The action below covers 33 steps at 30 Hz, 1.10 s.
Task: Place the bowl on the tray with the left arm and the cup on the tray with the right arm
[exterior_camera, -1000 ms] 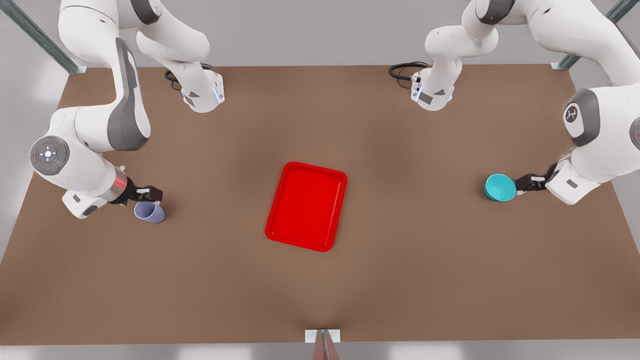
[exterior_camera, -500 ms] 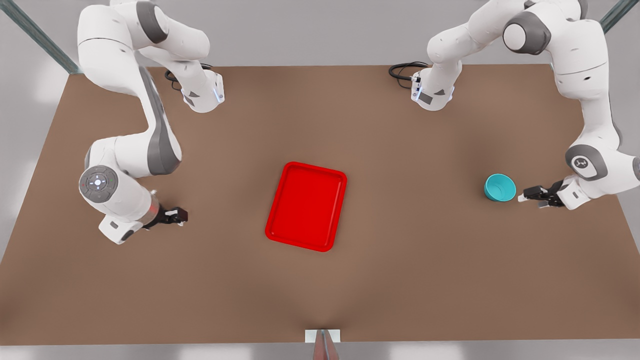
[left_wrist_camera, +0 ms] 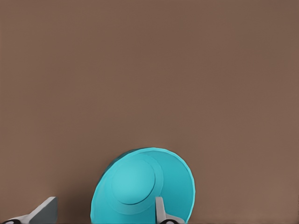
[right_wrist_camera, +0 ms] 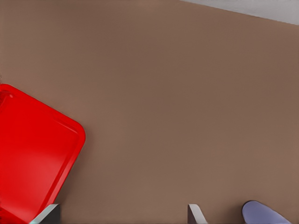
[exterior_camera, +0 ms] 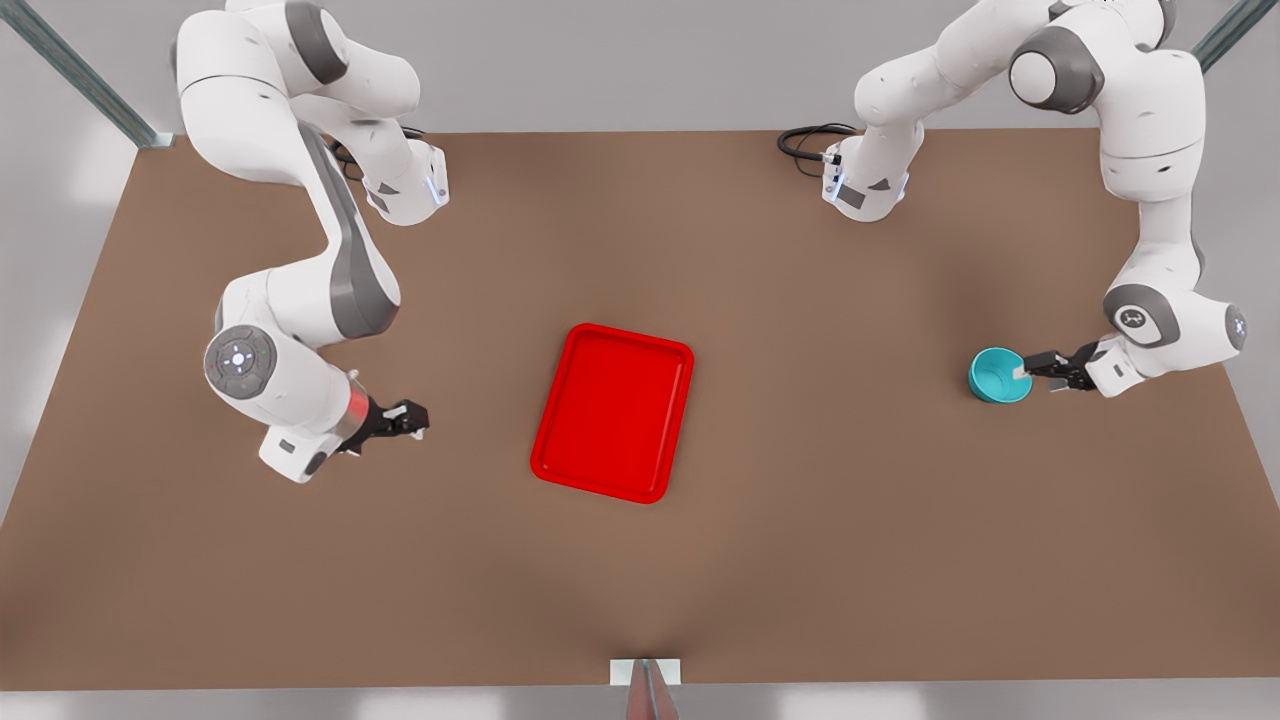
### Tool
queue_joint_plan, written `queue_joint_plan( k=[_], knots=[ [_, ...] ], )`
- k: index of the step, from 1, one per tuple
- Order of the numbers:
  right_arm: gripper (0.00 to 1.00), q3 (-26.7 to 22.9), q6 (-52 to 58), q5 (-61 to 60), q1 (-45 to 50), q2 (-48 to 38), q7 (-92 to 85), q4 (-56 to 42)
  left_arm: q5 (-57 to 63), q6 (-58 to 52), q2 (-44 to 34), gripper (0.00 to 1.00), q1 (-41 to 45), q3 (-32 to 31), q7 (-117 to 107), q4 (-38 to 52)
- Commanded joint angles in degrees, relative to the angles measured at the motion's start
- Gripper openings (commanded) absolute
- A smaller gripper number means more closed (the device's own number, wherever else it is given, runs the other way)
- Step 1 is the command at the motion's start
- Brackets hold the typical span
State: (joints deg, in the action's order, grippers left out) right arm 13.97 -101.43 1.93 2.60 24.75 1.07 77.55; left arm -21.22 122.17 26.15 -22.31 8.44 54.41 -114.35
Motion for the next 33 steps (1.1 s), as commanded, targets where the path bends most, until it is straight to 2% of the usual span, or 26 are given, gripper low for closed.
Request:
queue_joint_plan(
  k=[1, 5, 6, 7, 8, 12, 20, 21, 22, 23, 25, 33],
  knots=[
    [1.0, 0.01, 0.09, 0.0, 0.04, -0.14, -0.02, -0.12, -0.14, 0.0, 0.13, 1.0, 0.16, 0.0, -0.01, 0.0],
    [1.0, -0.17, 0.97, -0.44, -2.6, 0.03, -10.04, -4.25, -1.28, -0.09, 0.4, 0.99, 0.6, 0.0, -0.27, -0.35],
    [1.0, -0.17, 0.97, -0.44, -2.6, 0.03, -9.95, -3.99, -1.28, 0.0, 0.4, 0.9, 0.6, 0.0, -0.36, -0.44],
    [1.0, -0.08, 0.79, -0.53, -2.42, 0.12, -9.42, -3.9, -1.28, -0.09, 0.48, 0.7, 0.69, 0.0, -0.53, -0.44],
    [1.0, 0.01, 0.35, -0.44, -2.07, 0.3, -9.25, -3.99, -1.28, -0.09, 0.75, 0.58, 0.69, 0.0, -0.54, -0.44],
    [1.0, -0.08, -4.39, -0.09, 1.53, 4.87, -9.24, -3.99, -1.28, 0.09, 1.71, 0.56, 0.78, 0.0, -0.54, -0.35],
    [1.0, 0.01, -4.13, -0.7, 2.32, 5.13, -9.42, -3.99, -1.28, 1.67, 3.74, 0.55, 0.78, -0.09, -0.54, -0.26],
    [1.0, 0.01, -4.04, -0.7, 2.24, 5.13, -9.42, -3.9, -1.28, 1.76, 3.74, 0.45, 1.04, -0.09, -0.8, -0.26],
    [1.0, 0.01, -3.96, -0.7, 1.97, 5.13, -9.42, -3.81, -1.28, 1.76, 3.82, 0.3, 2.01, 0.0, -1.06, -0.26],
    [1.0, 0.01, -3.96, -0.7, 2.06, 5.13, -9.33, -3.81, -1.28, 1.76, 3.82, 0.24, 2.01, 0.0, -1.06, -0.26],
    [1.0, 0.01, -3.87, -0.62, 2.15, 5.13, -9.16, -3.81, -1.19, 1.76, 3.82, 0.21, 2.01, 0.0, -1.15, -0.09],
    [1.0, 0.01, -3.87, -0.62, 2.06, 5.13, -9.24, -3.55, -1.1, 0.71, 4.0, 0.21, 3.67, -0.09, -1.24, -0.17]
  ],
)
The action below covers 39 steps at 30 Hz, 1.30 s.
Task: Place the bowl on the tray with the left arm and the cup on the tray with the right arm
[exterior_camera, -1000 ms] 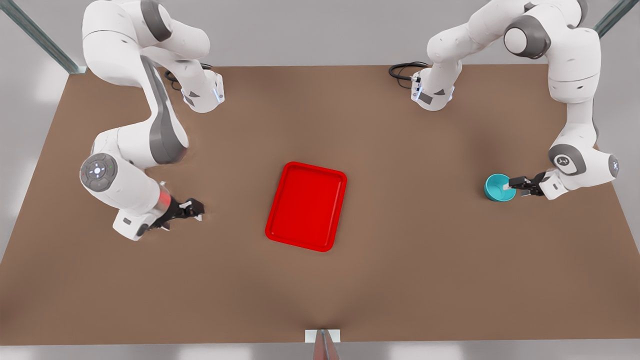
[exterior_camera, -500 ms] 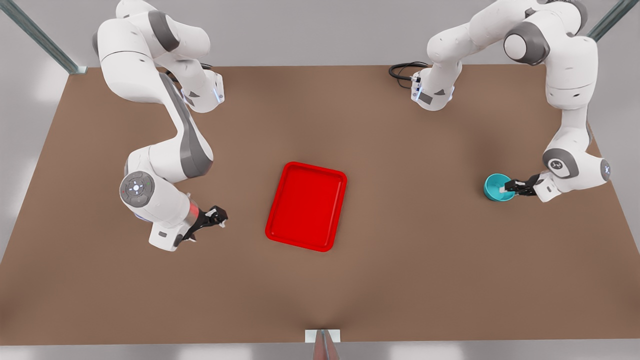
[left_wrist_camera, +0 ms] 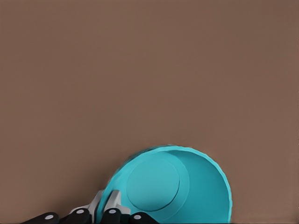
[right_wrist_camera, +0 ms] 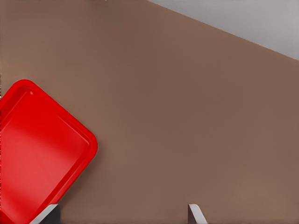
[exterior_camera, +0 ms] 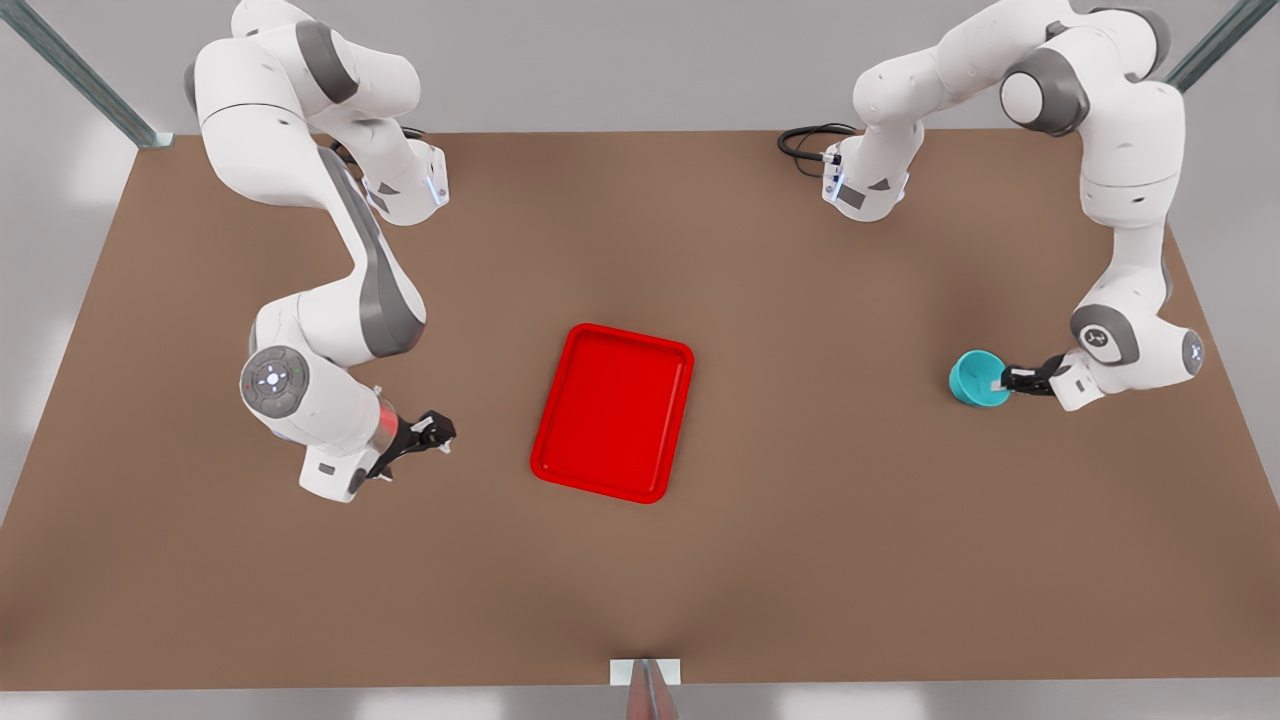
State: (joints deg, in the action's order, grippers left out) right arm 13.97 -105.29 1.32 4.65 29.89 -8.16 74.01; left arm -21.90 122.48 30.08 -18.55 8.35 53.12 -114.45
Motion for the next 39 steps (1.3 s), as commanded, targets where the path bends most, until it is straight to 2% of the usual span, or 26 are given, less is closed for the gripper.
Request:
queue_joint_plan(
  k=[1, 6, 8, 13, 17, 22, 24, 31, 34, 39],
  knots=[
    [1.0, 0.0, 0.0, 0.0, 0.01, -0.01, -0.01, 0.0, -0.43, -0.13, -0.02, 0.21, 0.01, 0.0, 0.05, 0.02],
    [1.0, 0.0, 0.0, -0.09, -0.26, -0.01, -0.01, 0.09, -0.6, -2.51, -2.83, 0.21, 1.15, -0.26, -3.37, 0.02],
    [1.0, 0.0, 0.0, -0.09, -0.17, -0.01, 0.07, 0.09, -0.69, -2.51, -3.89, 0.21, 3.16, -4.57, -13.65, 1.16],
    [1.0, -0.09, 0.0, -0.18, -2.02, 0.08, 0.07, 0.09, -11.94, -2.16, -2.31, 0.21, 20.39, -4.74, -35.8, 7.14],
    [1.0, -0.09, 0.0, -0.18, -2.19, 0.08, 0.07, 0.09, -14.75, -1.63, 0.59, 0.21, 33.67, -4.74, -55.4, 14.43],
    [1.0, -0.09, 0.0, -0.18, -2.37, 0.17, 0.07, 0.35, -14.93, -0.66, 4.2, 0.21, 44.48, -4.74, -68.07, 20.59],
    [1.0, -0.09, 0.0, -0.18, -2.45, 0.17, 0.07, 0.44, -15.46, -0.66, 4.28, 0.21, 46.76, -4.74, -67.89, 20.76],
    [1.0, -0.09, 0.0, -0.18, -2.81, 0.17, 0.07, 0.7, -15.72, 1.45, 5.78, 0.21, 47.29, -12.74, -67.45, 21.03],
    [1.0, -0.09, -0.09, -0.09, -2.81, 0.17, 0.07, 0.61, -16.07, 5.14, 7.62, 0.21, 51.34, -12.74, -67.89, 21.03],
    [1.0, -0.09, -0.18, -0.18, -3.07, 0.52, 0.16, 0.61, -15.99, 6.02, 8.42, 0.24, 51.86, -12.74, -67.89, 21.03]
  ],
)
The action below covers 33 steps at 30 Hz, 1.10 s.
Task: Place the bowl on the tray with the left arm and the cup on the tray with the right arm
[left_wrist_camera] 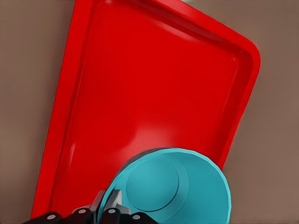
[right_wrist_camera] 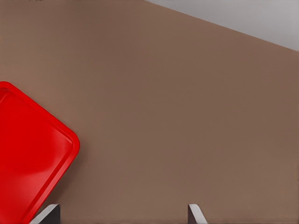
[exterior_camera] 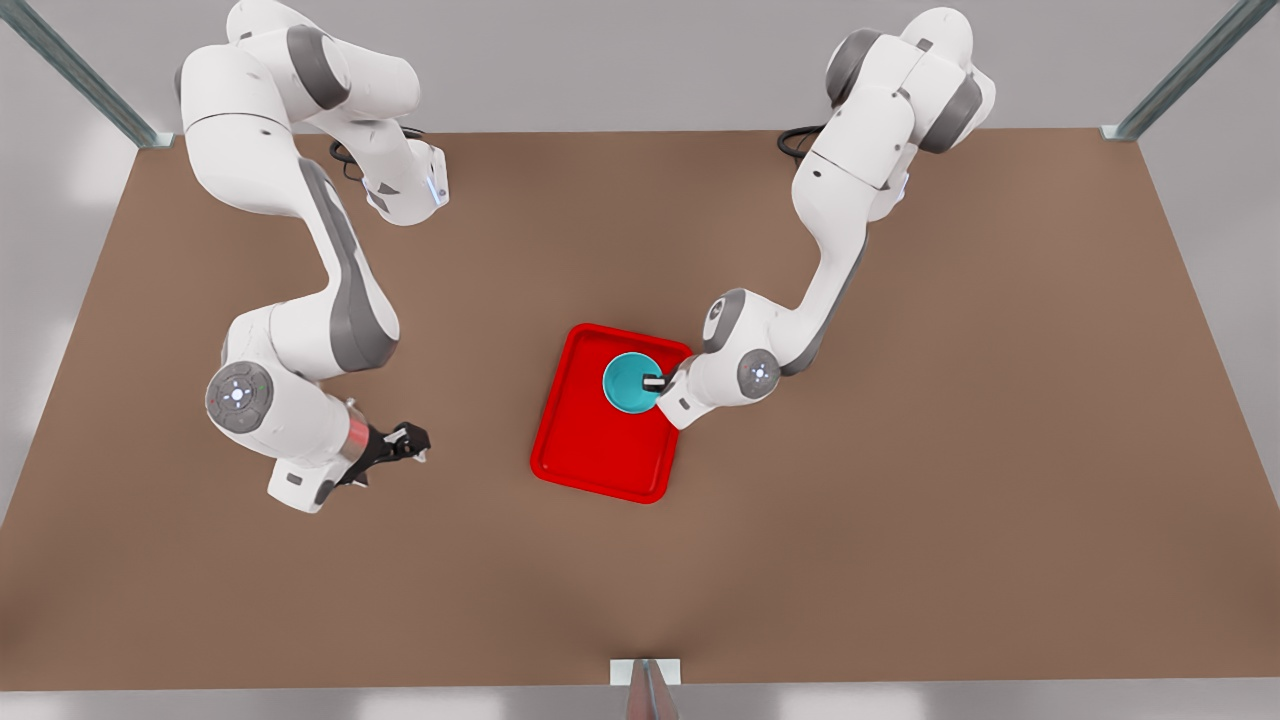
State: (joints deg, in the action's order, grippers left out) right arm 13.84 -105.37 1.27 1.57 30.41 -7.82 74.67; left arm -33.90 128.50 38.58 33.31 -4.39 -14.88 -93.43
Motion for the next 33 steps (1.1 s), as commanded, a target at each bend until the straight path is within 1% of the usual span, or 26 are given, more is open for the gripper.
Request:
queue_joint_plan(
  k=[1, 2, 4, 7, 9, 11, 12, 13, 14, 15, 16, 17, 18, 19, 21, 22, 23, 24, 25, 27, 29, 30, 32, 33],
  knots=[
    [1.0, 0.05, 0.08, -0.04, -0.16, 0.0, 0.79, 0.04, -3.9, 0.17, 0.01, 0.92, 0.0, -0.01, 0.12, 0.0],
    [1.0, 0.05, 0.08, -0.04, -0.6, 0.0, 1.85, 0.21, -3.9, 1.49, 0.01, 1.0, 1.66, 0.08, -1.55, 0.0],
    [1.0, 0.05, 0.17, -0.04, -0.6, 0.0, 5.8, 0.48, -3.9, 2.28, 0.18, 1.0, 2.02, 0.17, -2.26, -0.09],
    [1.0, 0.05, -0.27, -0.04, -0.78, 0.26, 5.89, 0.39, -3.81, 2.28, 0.45, 1.0, 1.93, 0.17, -2.08, -0.09],
    [1.0, 0.05, 0.34, -1.45, -5.34, 0.26, 5.72, 0.39, -3.81, 2.2, 0.45, 1.0, 1.67, 0.35, -1.64, 0.0],
    [1.0, 0.05, 1.65, -1.62, -8.33, 0.0, 5.54, 0.39, -3.63, 1.15, -0.95, 1.0, 0.97, 3.68, -1.9, 1.41],
    [1.0, 0.05, 5.08, -1.71, -10.27, -0.18, 5.89, 0.48, -3.55, -6.93, -3.77, 1.0, 0.97, 9.21, -1.91, 3.95],
    [1.0, -0.13, 6.41, -0.84, -11.06, -1.14, 6.5, 2.67, -0.22, -23.17, -4.56, 1.0, 0.97, 17.91, -2.26, 11.94],
    [1.0, -0.13, 4.39, 3.73, -11.41, -6.41, 9.93, 10.04, 3.84, -35.15, -3.33, 1.0, -1.75, 26.27, -7.0, 19.59],
    [1.0, 0.14, -3.68, 3.83, -15.19, -11.24, 9.59, 20.41, 3.84, -37.52, -3.42, 1.0, -8.25, 27.24, -7.18, 22.93],
    [1.0, 0.14, -12.13, 3.83, -17.65, -15.47, 6.34, 29.74, 8.49, -38.23, -3.51, 1.0, -13.7, 27.5, -4.55, 28.91],
    [1.0, 0.14, -12.67, 3.91, -19.32, -15.65, 6.15, 31.06, 12.18, -38.41, -4.38, 1.0, -15.21, 29.08, 5.91, 30.68],
    [1.0, 0.14, -14.24, 4.09, -21.34, -15.73, 5.98, 32.73, 17.45, -42.18, -6.67, 1.0, -14.94, 29.79, 8.81, 31.11],
    [1.0, 0.14, -16.62, 6.2, -22.13, -15.73, 5.89, 34.4, 22.73, -43.68, -11.41, 1.0, -15.38, 28.21, 12.68, 30.85],
    [1.0, 0.14, -17.5, 6.37, -23.36, -15.47, 6.24, 33.79, 29.59, -43.86, -18.36, 1.0, -17.4, 22.32, 13.74, 25.84],
    [1.0, 0.14, -17.24, 6.37, -23.54, -15.47, 6.51, 34.05, 29.94, -43.51, -21.34, 1.0, -17.67, 21.62, 13.83, 22.51],
    [1.0, 0.14, -16.97, 6.29, -24.5, -15.3, 6.51, 34.31, 32.57, -43.42, -22.58, 1.0, -17.75, 20.04, 13.57, 21.36],
    [1.0, 0.14, -16.97, 6.29, -25.3, -15.29, 6.42, 35.54, 33.98, -38.95, -27.67, 1.0, -19.51, 16.78, 13.65, 13.29],
    [1.0, 0.14, -17.15, 6.2, -25.56, -15.29, 6.51, 36.95, 33.98, -35.96, -29.17, 1.0, -19.42, 16.78, 13.56, 9.24],
    [1.0, 0.14, -18.82, 6.2, -26.0, -16.0, 6.42, 41.26, 33.81, -35.6, -29.0, 1.0, -19.51, 16.78, 13.65, 8.88],
    [1.0, 0.22, -18.82, 5.93, -27.67, -15.91, 5.89, 42.14, 33.46, -35.68, -27.15, 1.0, -19.42, 16.87, 13.65, 9.14],
    [1.0, 0.22, -20.4, 6.02, -28.2, -15.65, 5.71, 42.4, 33.37, -35.6, -26.8, 1.0, -19.34, 16.87, 13.65, 9.14],
    [1.0, 0.22, -25.58, 6.02, -29.25, -15.73, 5.28, 46.53, 32.58, -35.6, -26.27, 1.0, -19.34, 16.78, 13.65, 9.14],
    [1.0, 0.22, -25.85, 6.11, -29.6, -15.73, 4.49, 46.62, 31.96, -35.6, -26.1, 1.0, -19.34, 16.78, 13.65, 9.14]
  ],
)
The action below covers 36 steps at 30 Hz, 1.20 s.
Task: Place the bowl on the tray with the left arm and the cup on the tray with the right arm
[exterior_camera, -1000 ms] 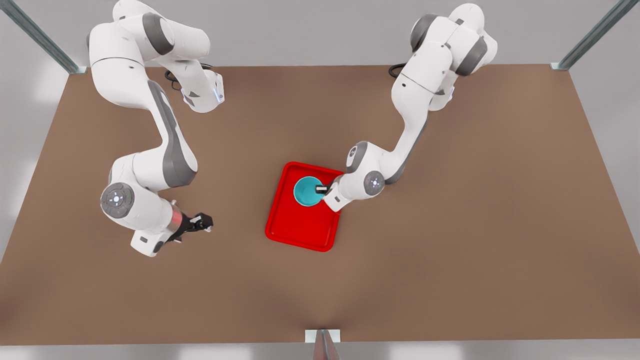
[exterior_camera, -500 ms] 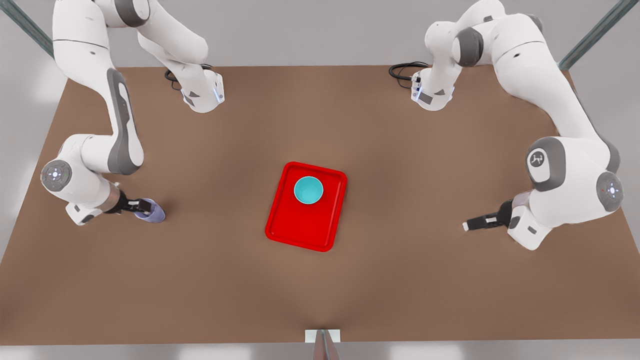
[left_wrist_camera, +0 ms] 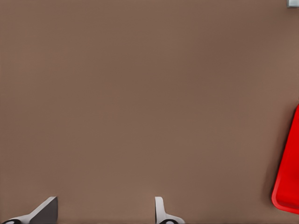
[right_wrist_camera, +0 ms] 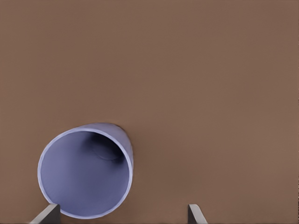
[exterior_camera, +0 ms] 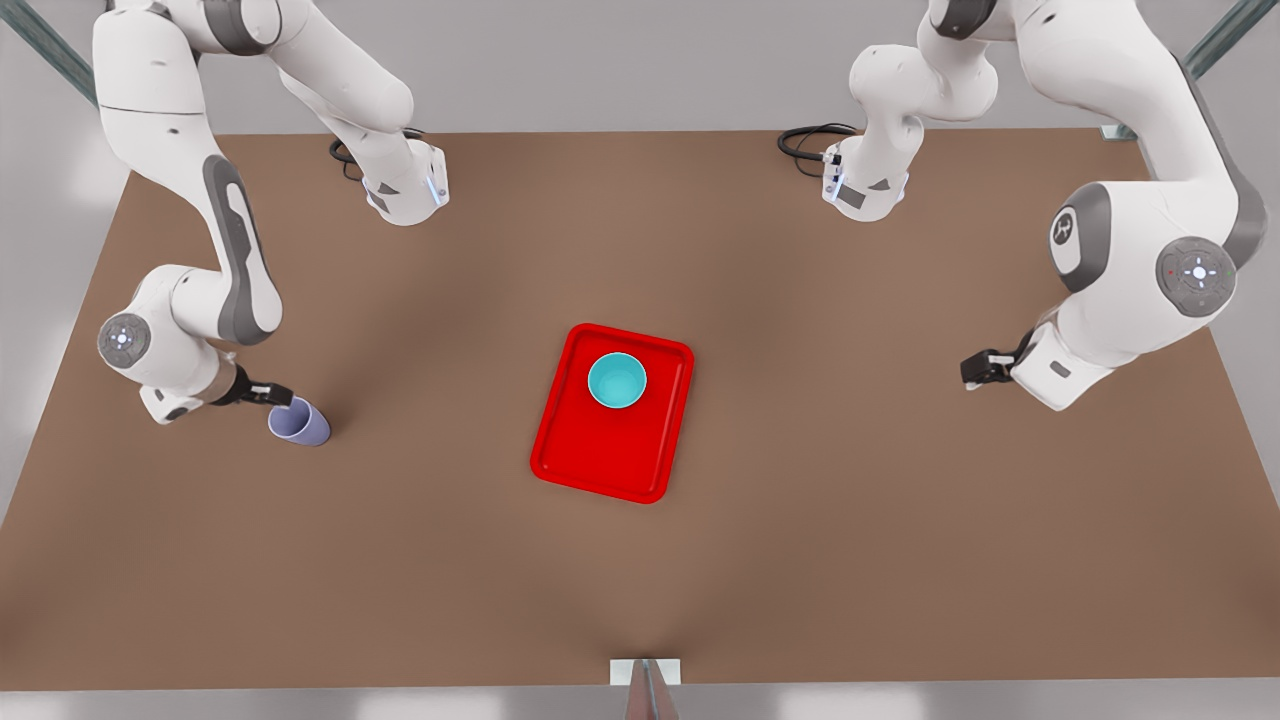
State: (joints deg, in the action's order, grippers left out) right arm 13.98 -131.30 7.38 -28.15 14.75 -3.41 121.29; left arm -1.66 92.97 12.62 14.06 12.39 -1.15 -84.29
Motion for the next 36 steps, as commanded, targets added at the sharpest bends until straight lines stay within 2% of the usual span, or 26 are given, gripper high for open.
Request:
queue_joint_plan(
  k=[1, 36],
  knots=[
    [1.0, 0.0, -0.01, 0.0, 0.03, 0.01, -0.02, 0.0, -0.28, 0.1, 0.12, 1.0, 0.17, 0.0, 0.09, 0.0],
    [1.0, 0.0, -6.87, -0.09, -1.2, 6.52, 0.25, -0.35, -0.28, 0.98, 1.88, 1.0, 0.79, 0.0, 0.09, -1.14]
  ],
)
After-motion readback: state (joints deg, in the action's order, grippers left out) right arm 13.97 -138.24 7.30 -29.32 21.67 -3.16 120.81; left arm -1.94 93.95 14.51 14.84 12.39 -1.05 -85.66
